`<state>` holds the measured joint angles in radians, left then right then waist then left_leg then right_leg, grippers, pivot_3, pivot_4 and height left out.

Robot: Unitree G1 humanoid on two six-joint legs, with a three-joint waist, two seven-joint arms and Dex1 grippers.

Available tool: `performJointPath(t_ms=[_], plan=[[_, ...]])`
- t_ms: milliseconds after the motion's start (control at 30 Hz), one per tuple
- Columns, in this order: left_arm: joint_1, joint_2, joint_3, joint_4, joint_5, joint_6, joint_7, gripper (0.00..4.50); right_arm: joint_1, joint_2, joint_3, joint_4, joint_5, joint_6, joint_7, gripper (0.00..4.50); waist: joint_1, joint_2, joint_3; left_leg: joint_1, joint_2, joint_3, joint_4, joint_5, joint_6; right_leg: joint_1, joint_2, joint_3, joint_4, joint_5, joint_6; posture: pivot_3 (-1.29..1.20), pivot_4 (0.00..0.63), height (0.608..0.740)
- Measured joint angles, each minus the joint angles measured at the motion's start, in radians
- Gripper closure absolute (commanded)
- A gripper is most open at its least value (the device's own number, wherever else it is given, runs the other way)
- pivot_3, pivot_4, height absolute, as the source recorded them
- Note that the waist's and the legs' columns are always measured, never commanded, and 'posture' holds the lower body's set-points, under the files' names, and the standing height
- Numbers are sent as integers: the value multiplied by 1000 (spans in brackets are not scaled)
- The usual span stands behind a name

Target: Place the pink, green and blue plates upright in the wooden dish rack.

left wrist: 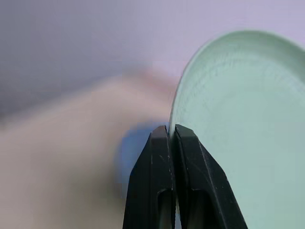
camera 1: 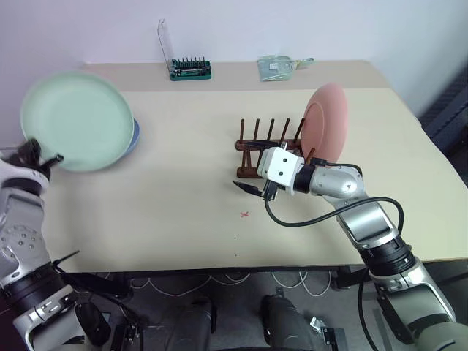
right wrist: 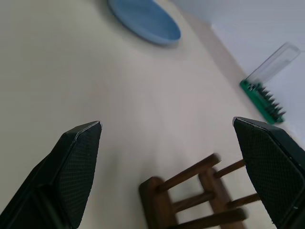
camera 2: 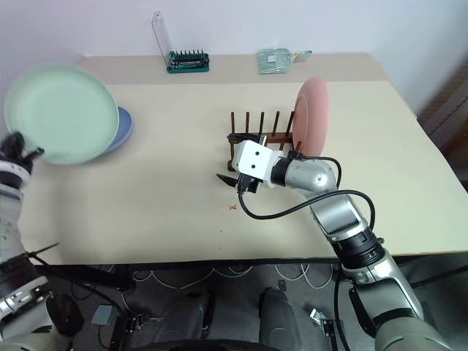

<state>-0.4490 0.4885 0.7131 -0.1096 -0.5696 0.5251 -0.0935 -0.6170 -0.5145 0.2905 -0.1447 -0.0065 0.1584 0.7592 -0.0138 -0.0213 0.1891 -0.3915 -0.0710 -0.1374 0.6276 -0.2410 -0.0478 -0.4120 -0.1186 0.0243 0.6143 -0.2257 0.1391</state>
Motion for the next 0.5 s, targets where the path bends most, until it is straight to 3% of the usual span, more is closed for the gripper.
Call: performJointPath(t_ms=[300,500], plan=[[-161,-69,-356,-103,111,8,50,4453,-151,31,47,140,-230,-243,-121,0,-5,0,0,0,0,0,0,1,-2,0,0,0,0,0,0,0,150,740],[-252,-164,-443,-121,122,98,125,4453,-187,67,86,209,-333,-351,-172,0,-6,0,0,0,0,0,-1,2,-4,-1,0,0,0,0,0,0,150,740]])
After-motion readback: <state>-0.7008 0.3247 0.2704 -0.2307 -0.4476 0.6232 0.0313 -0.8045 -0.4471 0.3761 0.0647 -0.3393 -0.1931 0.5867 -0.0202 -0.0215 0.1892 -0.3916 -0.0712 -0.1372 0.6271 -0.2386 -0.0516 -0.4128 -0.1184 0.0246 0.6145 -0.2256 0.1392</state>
